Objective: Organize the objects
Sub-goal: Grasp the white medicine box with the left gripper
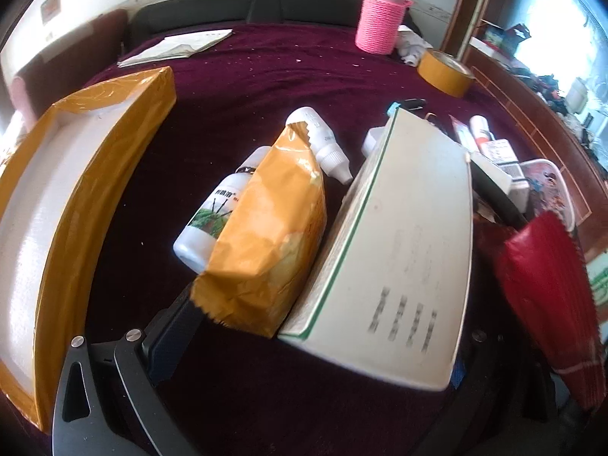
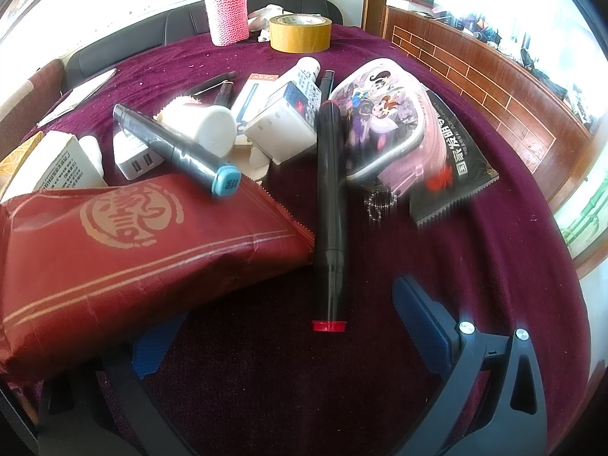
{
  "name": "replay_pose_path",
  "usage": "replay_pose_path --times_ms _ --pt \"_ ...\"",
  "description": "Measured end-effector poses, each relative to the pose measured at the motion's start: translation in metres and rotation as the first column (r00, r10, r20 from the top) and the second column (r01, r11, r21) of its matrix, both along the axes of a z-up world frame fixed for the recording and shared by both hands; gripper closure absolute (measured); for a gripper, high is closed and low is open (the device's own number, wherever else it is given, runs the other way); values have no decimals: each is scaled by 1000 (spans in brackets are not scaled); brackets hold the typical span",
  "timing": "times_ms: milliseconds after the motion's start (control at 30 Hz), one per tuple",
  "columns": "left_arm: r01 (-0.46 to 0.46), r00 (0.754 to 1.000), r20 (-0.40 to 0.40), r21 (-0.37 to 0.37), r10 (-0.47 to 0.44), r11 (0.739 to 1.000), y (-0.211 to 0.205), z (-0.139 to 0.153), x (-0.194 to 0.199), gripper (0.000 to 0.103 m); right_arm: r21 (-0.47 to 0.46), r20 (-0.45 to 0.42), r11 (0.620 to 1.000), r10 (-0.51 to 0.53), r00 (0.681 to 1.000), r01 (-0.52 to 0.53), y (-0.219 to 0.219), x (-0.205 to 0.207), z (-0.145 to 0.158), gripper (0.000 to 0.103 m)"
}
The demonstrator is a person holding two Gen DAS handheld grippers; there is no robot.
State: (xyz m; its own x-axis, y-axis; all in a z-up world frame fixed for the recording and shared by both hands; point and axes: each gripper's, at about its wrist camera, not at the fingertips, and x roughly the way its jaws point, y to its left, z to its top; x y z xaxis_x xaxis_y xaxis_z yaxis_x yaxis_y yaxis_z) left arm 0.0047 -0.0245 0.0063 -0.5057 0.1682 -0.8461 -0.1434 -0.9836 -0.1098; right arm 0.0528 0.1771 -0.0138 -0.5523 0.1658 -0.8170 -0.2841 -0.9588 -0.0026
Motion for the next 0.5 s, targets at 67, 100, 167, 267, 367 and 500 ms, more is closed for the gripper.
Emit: replay_pose_path --times_ms 67,100,167,267,367,500 --pt "37 999 7 -53 -37 998 7 -2 1 1 -7 12 1000 12 1000 -12 2 -1 1 0" --pt "45 999 0 -92 -45 995 12 -4 1 1 -14 36 999 35 999 -34 6 -2 1 0" --pt "41 998 -36 -142 -46 989 19 -6 6 1 -44 51 998 47 998 -44 13 -3 0 0" --pt "26 999 -39 -125 -31 992 17 -6 7 1 -32 73 995 98 993 -96 10 3 0 0" --pt "22 999 -45 -125 -28 992 16 -6 9 1 -41 112 992 126 986 -122 9 6 -1 0" --pt "60 998 -3 -92 -61 994 8 -2 17 3 -41 145 983 181 973 -177 7 15 -1 0"
